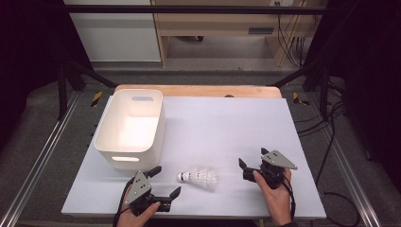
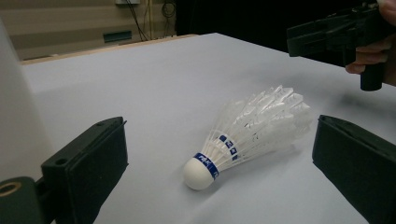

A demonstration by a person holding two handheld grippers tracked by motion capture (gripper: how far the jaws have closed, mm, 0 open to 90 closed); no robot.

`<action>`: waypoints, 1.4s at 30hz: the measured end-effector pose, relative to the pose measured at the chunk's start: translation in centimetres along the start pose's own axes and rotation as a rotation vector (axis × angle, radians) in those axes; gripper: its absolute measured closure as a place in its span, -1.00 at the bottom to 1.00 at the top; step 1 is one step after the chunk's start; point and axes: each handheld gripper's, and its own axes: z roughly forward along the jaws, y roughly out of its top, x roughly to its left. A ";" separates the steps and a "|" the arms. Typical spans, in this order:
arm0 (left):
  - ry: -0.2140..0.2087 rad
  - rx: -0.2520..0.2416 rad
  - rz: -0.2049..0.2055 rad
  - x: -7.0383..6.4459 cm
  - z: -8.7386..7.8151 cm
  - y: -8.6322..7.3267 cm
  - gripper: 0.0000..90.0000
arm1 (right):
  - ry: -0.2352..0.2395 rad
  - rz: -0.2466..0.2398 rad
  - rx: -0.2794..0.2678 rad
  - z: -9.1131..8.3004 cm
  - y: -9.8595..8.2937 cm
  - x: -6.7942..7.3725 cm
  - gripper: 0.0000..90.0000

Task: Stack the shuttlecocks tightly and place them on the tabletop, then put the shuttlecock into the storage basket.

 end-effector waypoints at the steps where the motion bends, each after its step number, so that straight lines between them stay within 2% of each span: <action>1: -0.001 0.001 -0.001 0.0 0.0 0.0 -0.93 | 0.003 -0.002 -0.004 -0.1 0.1 0.0 -0.83; 7: -0.011 0.005 0.004 -0.1 0.0 0.2 -0.93 | 0.005 -0.006 -0.033 -0.6 -0.1 -0.5 -0.83; 13: -0.025 0.012 0.005 -0.2 0.2 0.2 -0.93 | 0.033 0.010 -0.050 -0.8 -0.2 -0.5 -0.84; 18: -0.055 0.046 0.035 -0.7 0.6 0.2 -0.93 | 0.025 -0.025 -0.034 -0.8 -0.5 -0.4 -0.84; 21: -0.072 0.058 0.056 -1.1 0.7 0.5 -0.93 | 0.033 -0.021 -0.034 -0.8 -0.7 -0.5 -0.84; 27: -0.117 0.120 0.091 -1.6 1.8 0.8 -0.93 | 0.041 -0.004 -0.035 -0.9 -0.8 -0.6 -0.84; 31: -0.141 0.154 0.128 -1.7 2.6 1.4 -0.93 | 0.047 -0.006 -0.035 -1.0 -0.8 -0.5 -0.85; 33: -0.157 0.175 0.161 -1.7 2.9 1.9 -0.92 | 0.048 -0.008 -0.037 -1.0 -0.8 -0.5 -0.85; 39: -0.201 0.232 0.189 -1.4 3.9 2.6 -0.93 | 0.053 -0.004 -0.029 -0.9 -0.8 -0.5 -0.85; 42: -0.219 0.245 0.176 -1.1 4.3 2.6 -0.93 | 0.057 -0.016 -0.026 -0.8 -0.9 -0.4 -0.85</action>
